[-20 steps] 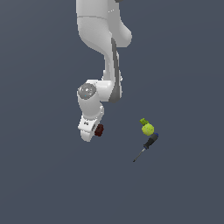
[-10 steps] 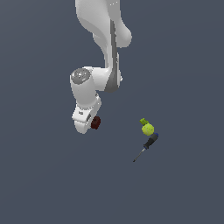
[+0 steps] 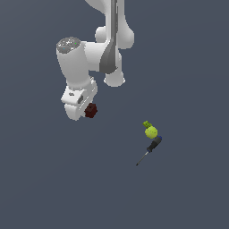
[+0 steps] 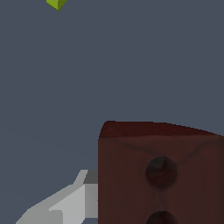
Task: Pick up a designated object from a clutter of objects.
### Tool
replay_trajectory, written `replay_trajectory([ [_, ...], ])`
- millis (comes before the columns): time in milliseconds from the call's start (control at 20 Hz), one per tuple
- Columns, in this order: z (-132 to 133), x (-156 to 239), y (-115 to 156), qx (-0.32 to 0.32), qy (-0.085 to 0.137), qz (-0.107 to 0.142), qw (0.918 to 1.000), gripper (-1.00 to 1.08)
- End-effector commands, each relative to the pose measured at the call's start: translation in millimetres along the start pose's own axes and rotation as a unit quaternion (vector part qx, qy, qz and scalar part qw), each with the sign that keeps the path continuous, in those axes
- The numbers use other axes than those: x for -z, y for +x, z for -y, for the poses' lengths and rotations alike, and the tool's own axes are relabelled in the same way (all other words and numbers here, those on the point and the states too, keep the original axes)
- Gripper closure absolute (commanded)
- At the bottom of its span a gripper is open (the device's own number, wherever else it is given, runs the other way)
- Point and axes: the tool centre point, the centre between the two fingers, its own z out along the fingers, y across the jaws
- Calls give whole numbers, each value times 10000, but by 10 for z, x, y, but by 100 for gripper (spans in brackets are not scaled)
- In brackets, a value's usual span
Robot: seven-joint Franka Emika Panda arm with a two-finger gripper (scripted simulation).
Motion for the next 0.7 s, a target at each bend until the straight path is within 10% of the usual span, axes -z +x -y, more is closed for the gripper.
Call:
replay_trajectory([
  [0, 40, 267, -81, 2, -8, -7, 10000, 108],
  [650, 221, 1551, -504, 0, -8, -15, 10000, 108],
])
